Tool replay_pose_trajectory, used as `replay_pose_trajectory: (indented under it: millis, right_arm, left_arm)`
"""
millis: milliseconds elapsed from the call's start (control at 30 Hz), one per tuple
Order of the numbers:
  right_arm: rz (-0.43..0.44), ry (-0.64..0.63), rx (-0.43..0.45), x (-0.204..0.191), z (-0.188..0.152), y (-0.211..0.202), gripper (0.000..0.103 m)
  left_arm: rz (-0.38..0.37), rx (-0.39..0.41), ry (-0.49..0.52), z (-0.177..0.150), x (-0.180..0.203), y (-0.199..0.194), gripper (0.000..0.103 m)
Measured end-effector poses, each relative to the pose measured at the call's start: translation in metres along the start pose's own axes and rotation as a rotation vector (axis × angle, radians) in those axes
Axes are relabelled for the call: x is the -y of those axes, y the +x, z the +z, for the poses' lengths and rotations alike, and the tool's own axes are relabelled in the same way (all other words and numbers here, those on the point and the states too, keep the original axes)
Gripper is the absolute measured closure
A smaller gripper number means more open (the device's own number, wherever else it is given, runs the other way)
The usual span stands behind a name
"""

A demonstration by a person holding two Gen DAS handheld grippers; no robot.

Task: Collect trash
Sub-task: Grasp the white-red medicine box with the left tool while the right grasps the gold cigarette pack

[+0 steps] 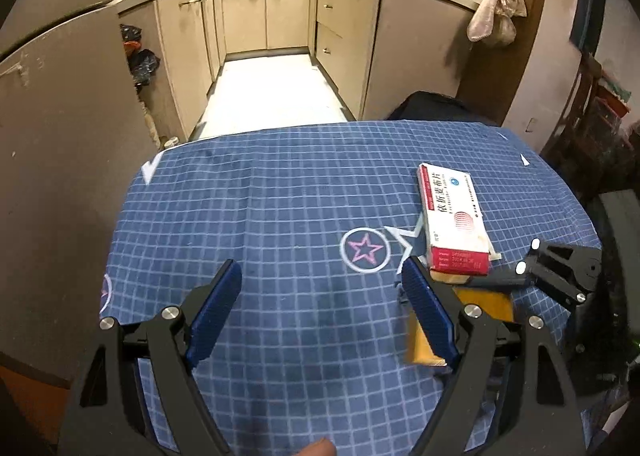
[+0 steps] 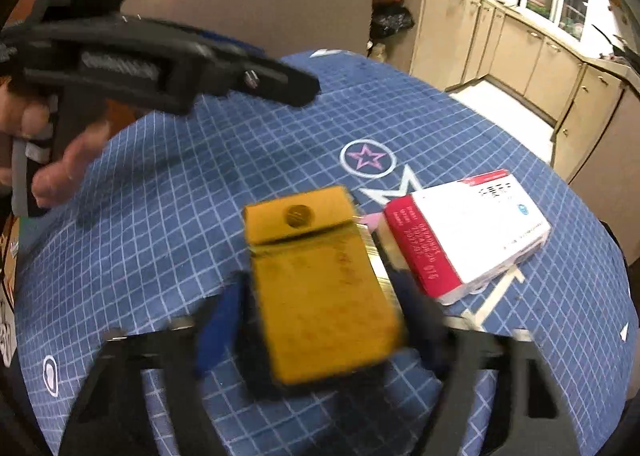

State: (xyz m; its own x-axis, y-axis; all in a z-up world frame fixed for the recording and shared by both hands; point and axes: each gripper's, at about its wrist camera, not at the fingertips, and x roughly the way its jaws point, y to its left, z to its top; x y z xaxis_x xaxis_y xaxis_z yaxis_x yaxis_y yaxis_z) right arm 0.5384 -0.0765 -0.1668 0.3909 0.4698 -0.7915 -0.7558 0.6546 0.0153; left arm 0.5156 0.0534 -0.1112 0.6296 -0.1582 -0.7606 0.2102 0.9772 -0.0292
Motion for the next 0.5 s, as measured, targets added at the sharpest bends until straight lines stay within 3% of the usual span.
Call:
replay_pose_trajectory:
  millis: [200,333,500]
  right_arm:
    - [-0.061,0.077,0.044,0.001,-0.029,-0.034,0.044]
    - [-0.109,0.197,0.062,0.013,-0.065,-0.072,0.045]
    - [-0.237,0.377,0.111,0.039,-0.113,-0.119,0.045]
  left_arm:
    - [-0.010,-0.003,0.035,0.010,0.025,0.012,0.024]
    - [-0.034,-0.019,0.070,0.017,0.050,0.029,0.024]
    - [-0.037,-0.026,0.106,0.023,0.089,0.053,0.023]
